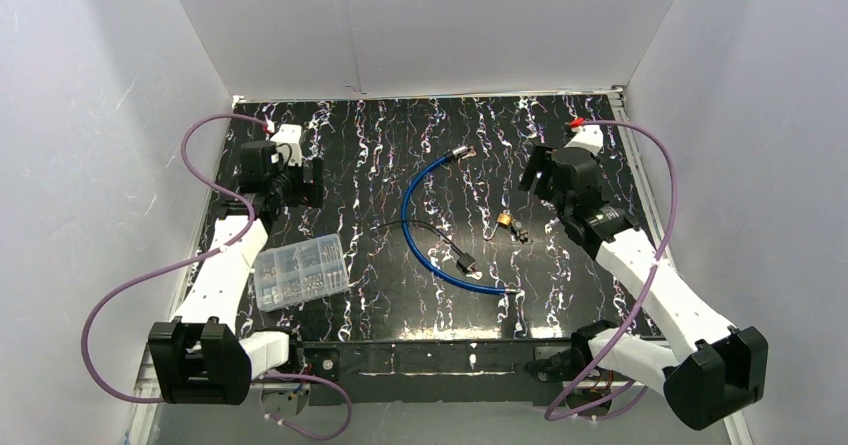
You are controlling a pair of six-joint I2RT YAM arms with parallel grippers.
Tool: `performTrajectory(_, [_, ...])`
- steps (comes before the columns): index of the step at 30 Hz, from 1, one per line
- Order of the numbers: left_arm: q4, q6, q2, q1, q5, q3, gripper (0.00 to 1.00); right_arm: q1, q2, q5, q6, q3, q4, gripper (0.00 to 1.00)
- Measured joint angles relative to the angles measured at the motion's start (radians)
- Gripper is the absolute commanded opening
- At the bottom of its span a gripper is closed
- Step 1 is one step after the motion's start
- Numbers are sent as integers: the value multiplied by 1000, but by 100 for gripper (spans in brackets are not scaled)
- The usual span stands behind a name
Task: Unlock with the key
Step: Reset both arms
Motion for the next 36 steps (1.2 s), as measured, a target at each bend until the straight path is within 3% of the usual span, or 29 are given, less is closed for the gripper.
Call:
performTrajectory(6, [124,-6,-6,0,-6,-82,98,-42,7,267,-153,-156,130,86])
performTrajectory(14, [280,-30,-35,0,-16,-250,98,-268,-123,304,-204,-523,472,87])
performTrajectory(18, [322,-58,-12,0,-26,-264,98,-362,-89,304,-191,-544,586,88])
performTrajectory(25, [466,-74,80,0,-88,-314,98,-371,70,303,-180,-543,744,89])
performTrajectory(36, [867,-77,167,0,-88,-519,98,-377,158,256,-198,-543,852,90])
